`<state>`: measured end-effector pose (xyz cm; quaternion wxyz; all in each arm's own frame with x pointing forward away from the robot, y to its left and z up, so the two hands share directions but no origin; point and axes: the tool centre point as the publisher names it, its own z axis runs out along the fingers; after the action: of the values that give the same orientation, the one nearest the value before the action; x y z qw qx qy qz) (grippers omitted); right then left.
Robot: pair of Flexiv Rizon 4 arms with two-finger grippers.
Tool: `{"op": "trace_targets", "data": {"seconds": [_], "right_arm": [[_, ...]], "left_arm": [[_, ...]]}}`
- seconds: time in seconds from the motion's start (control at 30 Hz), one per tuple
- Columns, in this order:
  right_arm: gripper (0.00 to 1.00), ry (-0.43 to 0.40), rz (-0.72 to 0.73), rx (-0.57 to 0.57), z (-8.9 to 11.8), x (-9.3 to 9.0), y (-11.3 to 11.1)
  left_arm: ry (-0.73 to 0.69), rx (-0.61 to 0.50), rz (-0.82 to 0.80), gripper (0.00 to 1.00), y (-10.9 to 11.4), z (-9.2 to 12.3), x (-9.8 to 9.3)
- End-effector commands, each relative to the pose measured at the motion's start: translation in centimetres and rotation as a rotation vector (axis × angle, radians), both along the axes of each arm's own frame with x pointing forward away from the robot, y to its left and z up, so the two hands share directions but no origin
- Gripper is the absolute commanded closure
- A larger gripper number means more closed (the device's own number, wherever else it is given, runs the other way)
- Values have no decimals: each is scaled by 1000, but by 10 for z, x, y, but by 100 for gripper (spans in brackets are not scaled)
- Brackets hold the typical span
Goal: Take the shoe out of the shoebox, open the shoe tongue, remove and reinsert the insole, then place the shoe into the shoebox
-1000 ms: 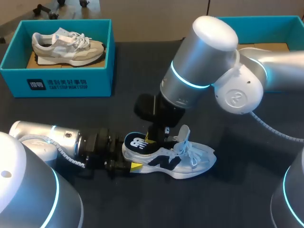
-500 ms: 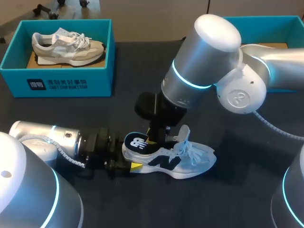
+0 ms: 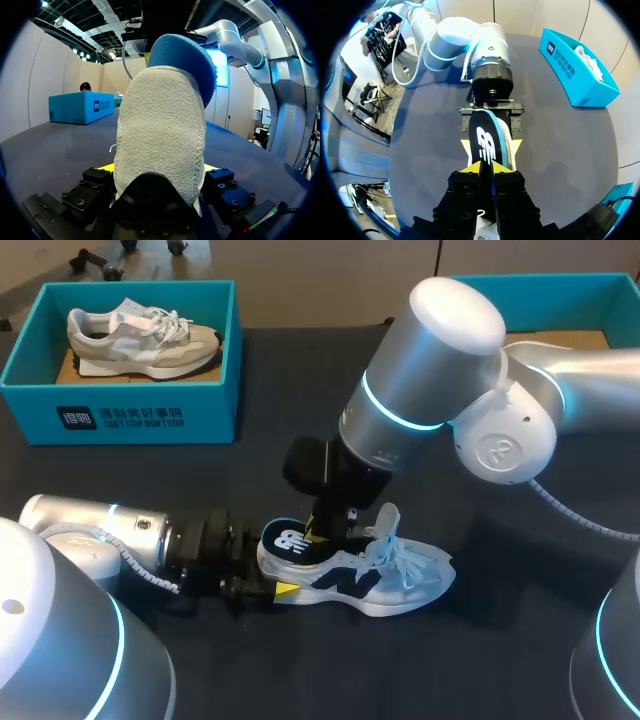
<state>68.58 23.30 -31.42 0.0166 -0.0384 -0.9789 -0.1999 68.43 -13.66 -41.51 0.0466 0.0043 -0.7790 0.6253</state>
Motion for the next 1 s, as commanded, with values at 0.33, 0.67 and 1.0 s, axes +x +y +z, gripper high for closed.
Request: {"op": "trace_targets", "data": {"seconds": [0.33, 0.67, 1.0], "right_arm": [[86, 17, 12, 32, -18, 10, 8], [90, 36, 11, 44, -24, 6, 10], [100, 40, 20, 28, -14, -2, 9]], "left_arm": [[0, 2, 3, 100, -1, 0, 0], [0, 2, 3, 100, -1, 0, 0], [0, 2, 3, 100, -1, 0, 0]]}}
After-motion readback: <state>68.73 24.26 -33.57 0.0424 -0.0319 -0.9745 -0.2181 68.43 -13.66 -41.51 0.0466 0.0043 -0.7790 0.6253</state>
